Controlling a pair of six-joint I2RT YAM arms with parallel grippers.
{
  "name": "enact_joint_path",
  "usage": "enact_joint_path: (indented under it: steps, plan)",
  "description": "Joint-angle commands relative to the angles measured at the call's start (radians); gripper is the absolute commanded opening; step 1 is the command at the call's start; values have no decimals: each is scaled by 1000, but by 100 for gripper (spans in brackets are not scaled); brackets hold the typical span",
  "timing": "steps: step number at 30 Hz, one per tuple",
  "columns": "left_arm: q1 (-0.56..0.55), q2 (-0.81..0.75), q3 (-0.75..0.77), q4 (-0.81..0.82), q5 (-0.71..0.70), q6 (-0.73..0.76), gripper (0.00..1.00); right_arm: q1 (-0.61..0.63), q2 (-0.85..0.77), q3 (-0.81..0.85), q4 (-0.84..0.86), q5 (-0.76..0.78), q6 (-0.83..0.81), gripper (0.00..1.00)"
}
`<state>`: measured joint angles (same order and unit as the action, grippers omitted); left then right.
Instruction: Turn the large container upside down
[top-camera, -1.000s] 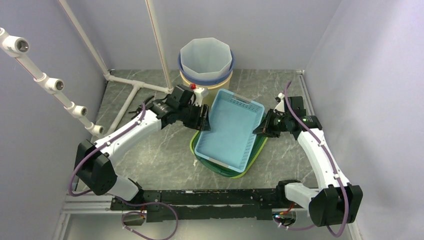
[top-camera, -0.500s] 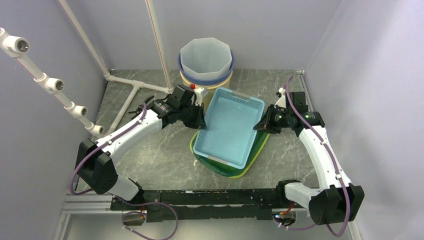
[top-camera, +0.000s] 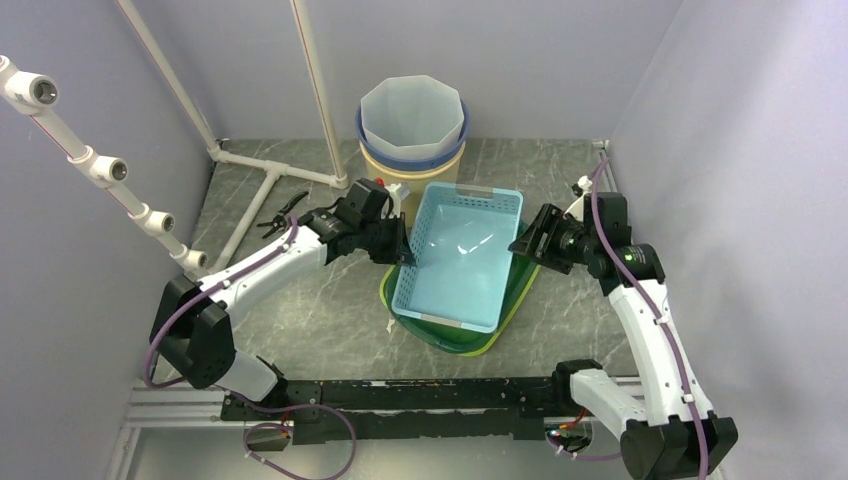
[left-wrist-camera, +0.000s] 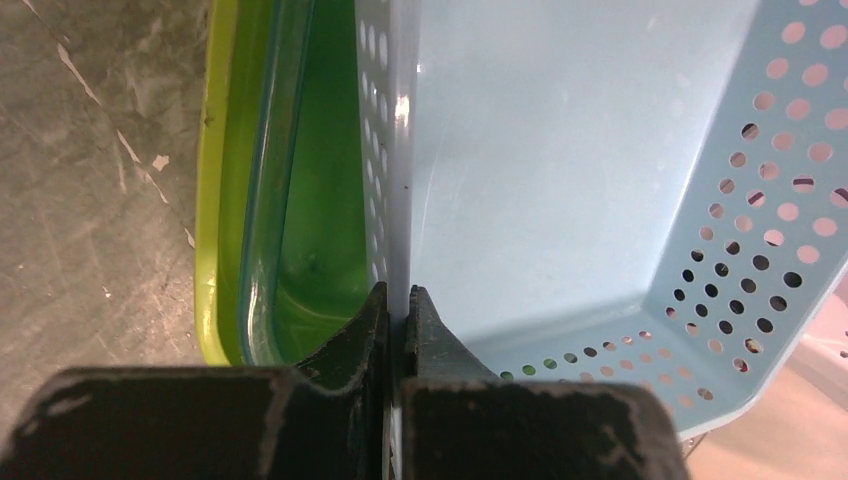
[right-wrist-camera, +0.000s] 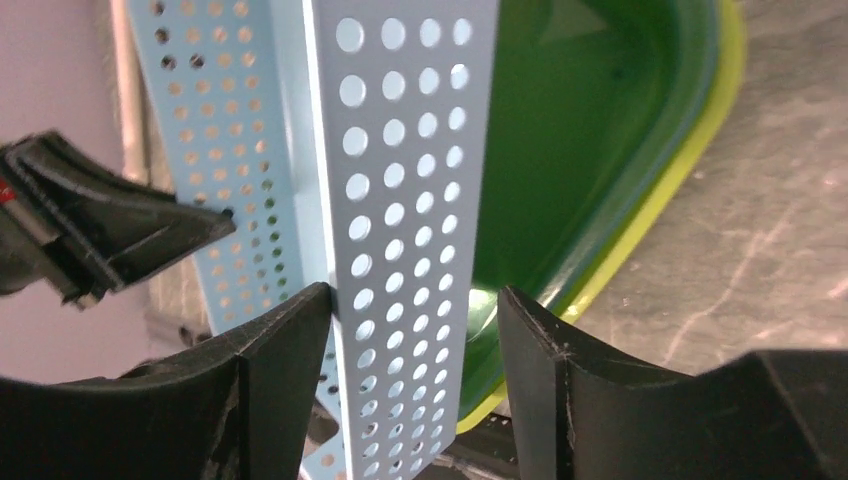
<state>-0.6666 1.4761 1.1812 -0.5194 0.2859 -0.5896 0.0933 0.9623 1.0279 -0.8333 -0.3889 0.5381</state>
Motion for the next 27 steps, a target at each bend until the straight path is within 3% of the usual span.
enact_joint_path:
  steps: [1, 4, 6, 9, 13, 15, 17, 21, 23, 27]
  plan:
    - [-2, -39, -8, 62, 27, -83, 3, -3, -23, 24, -42, 258, 12, 68]
    - [-2, -44, -11, 32, 11, -82, 3, -4, -34, 65, -81, 418, 21, 68]
    - [-2, -52, -12, 18, 5, -75, 3, -13, -32, 77, -101, 581, 50, 74]
    - [-1, -70, -9, 0, -6, -63, 3, -58, 5, 63, -92, 641, 74, 78]
    - [-2, -93, 6, -22, -2, -33, 3, -90, 71, -48, 6, 416, 75, 84]
    - [-2, -106, 12, -22, 9, -18, 3, -90, 118, -123, 110, 201, 49, 86]
    - [-2, -118, 17, -27, 11, -7, 3, -90, 142, -173, 173, 84, 49, 88]
    - [-2, -146, 21, -16, 20, 7, 3, -90, 181, -233, 244, 38, 40, 98]
    - [-2, -159, 25, -7, 24, 10, 3, -90, 228, -234, 227, 19, -15, 96]
    - [-2, -168, 50, -28, 16, 19, 3, -68, 263, -264, 221, -16, -68, 80]
